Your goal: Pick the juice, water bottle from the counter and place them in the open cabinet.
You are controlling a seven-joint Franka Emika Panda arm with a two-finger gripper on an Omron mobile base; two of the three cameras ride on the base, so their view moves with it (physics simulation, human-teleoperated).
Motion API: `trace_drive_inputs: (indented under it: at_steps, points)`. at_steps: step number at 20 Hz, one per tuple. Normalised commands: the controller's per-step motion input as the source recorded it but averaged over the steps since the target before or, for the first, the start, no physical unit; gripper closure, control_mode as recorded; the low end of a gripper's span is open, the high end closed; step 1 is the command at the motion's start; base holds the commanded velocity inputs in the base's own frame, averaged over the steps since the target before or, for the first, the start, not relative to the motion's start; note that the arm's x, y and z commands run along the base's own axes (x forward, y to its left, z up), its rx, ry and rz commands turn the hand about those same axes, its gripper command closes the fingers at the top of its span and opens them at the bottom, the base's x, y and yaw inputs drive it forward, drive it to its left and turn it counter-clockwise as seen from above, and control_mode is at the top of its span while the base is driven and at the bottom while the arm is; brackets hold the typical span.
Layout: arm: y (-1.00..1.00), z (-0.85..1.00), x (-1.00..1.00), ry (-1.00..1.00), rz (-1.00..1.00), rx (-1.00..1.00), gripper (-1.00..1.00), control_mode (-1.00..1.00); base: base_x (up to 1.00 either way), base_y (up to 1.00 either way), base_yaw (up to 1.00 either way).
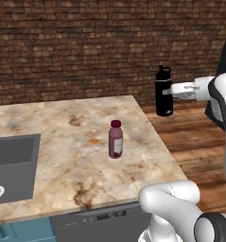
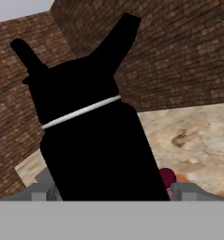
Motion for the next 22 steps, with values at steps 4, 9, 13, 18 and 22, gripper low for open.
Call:
trace_drive_inputs:
  at_steps: [4,9,13,18,22]
  points:
    - [0.0,0.0,0.0,0.0,0.0,0.0,1.0,1.0,0.0,0.0,-0.03]
    - [0.0,0.0,0.0,0.0,0.0,0.0,1.0,1.0,0.0,0.17,-0.44]
    - [0.0,0.0,0.0,0.0,0.0,0.0,1.0,1.0,0.0,0.35,-0.72]
    - [0.0,0.0,0.0,0.0,0.0,0.0,1.0,1.0,0.0,0.28,-0.74]
    - [0.0,0.0,0.0,0.0,0.0,0.0,1.0,1.0,0.0,0.03,-0.74]
